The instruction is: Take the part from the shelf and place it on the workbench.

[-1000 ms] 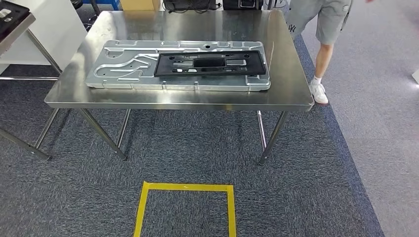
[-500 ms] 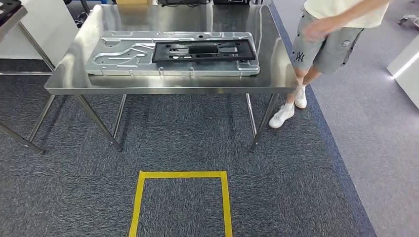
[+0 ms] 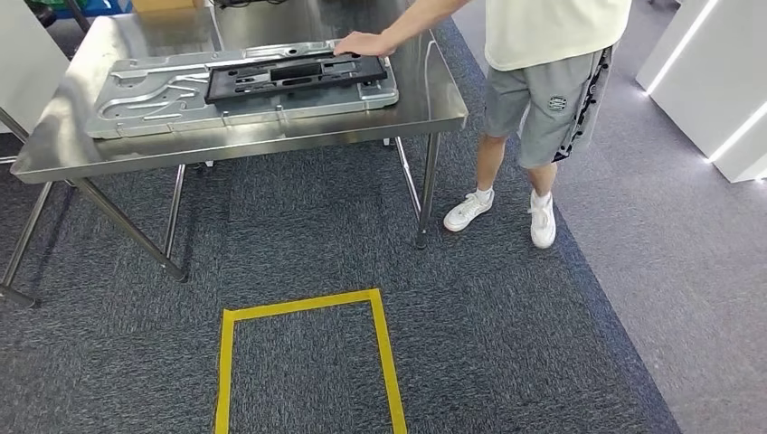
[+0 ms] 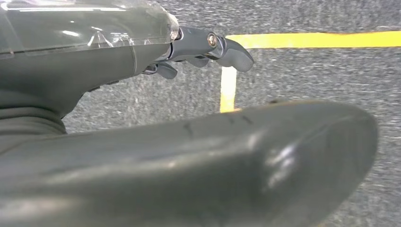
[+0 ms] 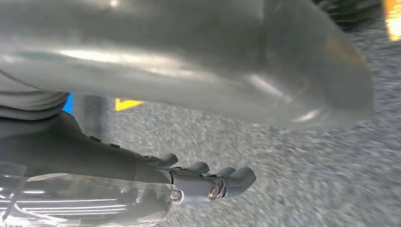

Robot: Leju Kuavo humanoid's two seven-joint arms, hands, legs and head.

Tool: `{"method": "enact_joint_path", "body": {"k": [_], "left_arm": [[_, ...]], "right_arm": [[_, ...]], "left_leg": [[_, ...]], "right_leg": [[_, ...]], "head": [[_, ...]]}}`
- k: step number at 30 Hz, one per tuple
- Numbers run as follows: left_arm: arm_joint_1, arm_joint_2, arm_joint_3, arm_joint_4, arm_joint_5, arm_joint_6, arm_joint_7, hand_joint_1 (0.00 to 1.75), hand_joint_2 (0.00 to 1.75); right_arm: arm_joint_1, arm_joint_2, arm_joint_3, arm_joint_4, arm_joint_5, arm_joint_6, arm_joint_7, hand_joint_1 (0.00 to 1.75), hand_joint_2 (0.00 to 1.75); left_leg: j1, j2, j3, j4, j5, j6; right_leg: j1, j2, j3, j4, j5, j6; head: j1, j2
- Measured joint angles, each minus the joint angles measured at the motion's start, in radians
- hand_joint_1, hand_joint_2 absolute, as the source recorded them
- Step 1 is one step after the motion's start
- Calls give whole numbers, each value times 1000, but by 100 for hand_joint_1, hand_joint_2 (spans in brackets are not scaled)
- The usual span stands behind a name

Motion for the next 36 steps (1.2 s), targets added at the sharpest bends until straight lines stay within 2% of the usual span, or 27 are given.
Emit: {"method": "enact_joint_path", "body": {"k": [1, 3, 4, 6, 7, 8, 10, 11, 12, 13, 14, 15, 16, 17, 19, 20, 22, 23, 25, 27, 28, 29, 30, 32, 34, 35, 36], "left_arm": [[-2, 0, 0, 0, -2, 0, 0, 0, 0], [-6, 3, -1, 0, -6, 0, 0, 0, 0], [-9, 4, -2, -1, -7, 0, -1, 0, 0], [-11, 4, -3, -1, -9, 0, -1, 0, 0], [-11, 4, -3, -1, -9, 0, -1, 0, 0], [-11, 3, -3, 0, -9, 0, -1, 0, 0], [-11, 2, -3, 0, -6, 0, -1, 0, 0], [-11, 3, -3, 0, -4, 0, -2, 0, 0], [-10, 3, -2, 0, -2, 0, -2, 0, 0], [-10, 3, -2, 0, -1, 0, -3, 0, 0], [-10, 3, -2, 0, -1, 0, -3, 0, 0], [-10, 3, -2, 0, -1, 0, -4, 0, 0], [-11, 2, -2, 0, 0, 0, -4, 0, 0], [-11, 2, -2, 0, 0, 0, -5, 0, 0], [-11, 2, -2, 0, 0, 1, -9, 0, 0], [-11, 3, -2, 0, -1, 1, -10, 0, 0], [-10, 3, -2, 0, -1, 2, -12, 0, 0], [-9, 3, -2, 0, -1, 2, -12, 0, 0], [-6, 4, -2, 0, -5, 2, -12, 0, 0], [-4, 4, -3, 0, -11, 2, -12, 0, 0], [-5, 4, -3, 0, -14, 2, -12, 0, 0], [-5, 4, -4, 0, -17, 2, -12, 0, 0], [-5, 5, -4, 0, -18, 2, -12, 0, 0], [-7, 6, -6, 0, -19, 3, -10, 0, 0], [-10, 8, -6, 0, -18, 5, -10, 0, 0], [-11, 8, -6, 0, -17, 6, -9, 0, 0], [-10, 8, -6, 0, -17, 8, -9, 0, 0]], "right_arm": [[0, 1, 0, 0, -1, 0, 1, 0, 0], [0, 6, 0, 0, -3, -1, 2, 0, 0], [0, 9, 0, 0, -3, -1, 2, 0, 0], [1, 10, 0, 1, -3, -3, 2, 0, 0], [2, 10, -1, 1, -3, -3, 2, 0, 0], [2, 10, -1, 1, -2, -3, 1, 0, 0], [2, 10, -1, 1, 0, -2, -1, 0, 0], [2, 10, -1, 1, 1, -2, -2, 0, 0], [2, 10, -1, 1, 2, -2, -4, 0, 0], [2, 9, -1, 1, 3, -1, -5, 0, 0], [2, 9, -1, 1, 4, -1, -7, 0, 0], [2, 9, -1, 1, 4, 0, -9, 0, 0], [1, 9, -1, 1, 5, 1, -10, 0, 0], [0, 9, -1, 1, 6, 1, -11, 0, 0], [-2, 9, -1, 1, 7, 2, -12, 0, 0], [-3, 9, -1, 1, 8, 3, -13, 0, 0], [-2, 9, -1, 1, 8, 4, -13, 0, 0], [-2, 9, -1, 1, 8, 4, -12, 0, 0], [-3, 9, -2, 1, 8, 5, -11, 0, 0], [-3, 9, -4, 1, 6, 4, -11, 0, 0], [-3, 9, -6, 1, 4, 2, -11, 0, 0], [-2, 9, -8, 1, 3, 0, -11, 0, 0], [-2, 9, -10, 1, 1, -1, -11, 0, 0], [-2, 10, -13, 1, 0, -1, -13, 0, 0], [-2, 11, -14, 2, 0, -1, -18, 0, 0], [-2, 11, -14, 2, 0, 0, -21, 0, 0], [-2, 11, -14, 2, 0, 1, -24, 0, 0]], "left_leg": [[-2, -2, 52, -63, 26, 8], [-9, -5, 165, -222, 32, 23], [-14, -7, 200, -280, 23, 28], [-18, -6, 213, -322, 23, 33], [-17, -2, 204, -323, 36, 39], [-15, 1, 193, -326, 50, 46], [-12, 8, 164, -329, 79, 56], [-13, 9, 147, -328, 92, 59], [-13, 11, 128, -325, 105, 58], [-14, 13, 108, -320, 117, 56], [-13, 16, 87, -313, 129, 53], [-12, 18, 66, -304, 139, 50], [-11, 19, 45, -294, 147, 45], [-11, 19, 27, -281, 153, 40], [-12, 20, 2, -260, 165, 28], [-12, 21, -4, -256, 173, 22], [-9, 20, -13, -255, 186, 8], [-7, 17, -21, -247, 174, 3], [-2, 7, -51, -176, 90, -6], [0, 2, -81, -47, -8, -11], [1, 2, -85, 5, -26, -13], [1, 2, -75, 31, -20, -14], [1, 2, -49, 21, 5, -14], [2, 0, 53, -97, 56, -9], [-1, -6, 155, -249, 53, -1], [-4, -8, 180, -293, 43, 3], [-6, -9, 185, -311, 40, 8]], "right_leg": [[1, 4, -15, 4, 11, 1], [3, 10, -34, 9, 30, 8], [2, 11, -38, 8, 41, 13], [0, 11, -44, 3, 63, 26], [-2, 10, -48, 4, 64, 32], [-3, 9, -55, 16, 45, 36], [-6, 6, -79, 96, -49, 42], [-8, 5, -93, 160, -104, 45], [-10, 4, -104, 227, -141, 50], [-13, 4, -107, 279, -150, 54], [-15, 3, -97, 304, -133, 58], [-18, 2, -70, 294, -102, 61], [-21, 1, -26, 248, -75, 63], [-24, -1, 35, 174, -68, 65], [-22, -3, 133, 31, -99, 57], [-18, -2, 155, -7, -115, 50], [-16, -4, 144, -17, -107, 30], [-17, -6, 133, -18, -96, 19], [-18, -10, 104, -19, -70, 3], [-16, -10, 71, -18, -45, -2], [-14, -10, 54, -17, -32, -2], [-13, -9, 36, -15, -20, 0], [-13, -9, 19, -13, -9, 2], [-12, -7, -8, -6, 9, 9], [-10, -6, -24, 0, 25, 19], [-10, -6, -29, 1, 33, 26], [-9, -6, -32, 0, 43, 33]], "head": [[0, 0], [0, 0], [0, 0], [0, 0], [0, 0], [0, 0], [0, 0], [0, 0], [0, 0], [0, 0], [0, 0], [0, 0], [0, 0], [0, 0], [0, 0], [0, 0], [0, 0], [0, 0], [0, 0], [0, 0], [0, 0], [0, 0], [0, 0], [0, 0], [0, 0], [0, 0], [0, 0]]}}
